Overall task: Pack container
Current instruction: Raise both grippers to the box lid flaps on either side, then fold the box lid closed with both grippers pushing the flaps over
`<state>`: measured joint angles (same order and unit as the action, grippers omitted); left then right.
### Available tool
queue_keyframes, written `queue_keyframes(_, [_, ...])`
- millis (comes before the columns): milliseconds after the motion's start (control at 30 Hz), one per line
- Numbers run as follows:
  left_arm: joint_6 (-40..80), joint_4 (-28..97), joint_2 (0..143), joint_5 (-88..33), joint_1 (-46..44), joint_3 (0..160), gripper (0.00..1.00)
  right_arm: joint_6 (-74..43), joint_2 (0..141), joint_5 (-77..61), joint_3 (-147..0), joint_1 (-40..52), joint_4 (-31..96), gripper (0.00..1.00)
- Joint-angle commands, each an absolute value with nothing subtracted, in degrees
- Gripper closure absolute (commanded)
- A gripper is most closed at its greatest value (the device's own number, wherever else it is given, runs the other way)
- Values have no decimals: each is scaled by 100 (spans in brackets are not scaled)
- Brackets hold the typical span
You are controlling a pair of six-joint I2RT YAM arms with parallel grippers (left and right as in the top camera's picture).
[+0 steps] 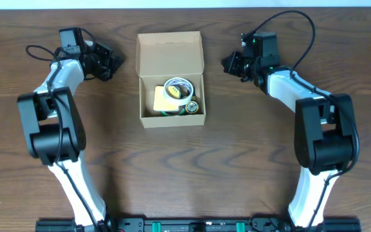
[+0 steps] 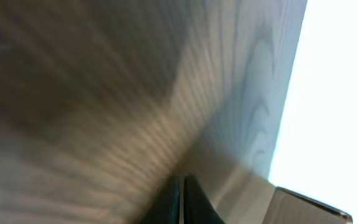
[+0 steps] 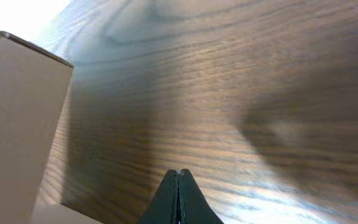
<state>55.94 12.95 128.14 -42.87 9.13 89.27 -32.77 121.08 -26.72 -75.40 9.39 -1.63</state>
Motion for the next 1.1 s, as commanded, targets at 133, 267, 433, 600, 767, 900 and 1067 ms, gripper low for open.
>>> queue_keyframes(133, [5658,1299,13192,-5030,703,9367,95,-3948,12449,-3260,-7642,921,-611,99])
queue_keyframes(267, [5483,1315,13200,-5242,480,9367,95,-4178,12554,-3498,-7642,1090,-956,99])
queue_keyframes(433, [5358,1321,13200,-5548,456,9367,95,-4176,12554,-3520,-7730,1385,-1015,99])
queue_keyframes(600, [5199,1319,13200,-5894,456,9367,95,-4021,12554,-3540,-7942,1640,-1162,99])
queue_keyframes(767, [4781,1317,13198,-6248,458,9384,95,-3693,12547,-3542,-8084,1682,-1092,99])
queue_keyframes(900, [4504,1317,13198,-6464,480,9413,95,-3524,12470,-3566,-8088,1662,-1083,99])
queue_keyframes(1067, [4274,1321,13144,-6814,572,9583,95,-3074,12075,-3354,-8088,1647,-766,99])
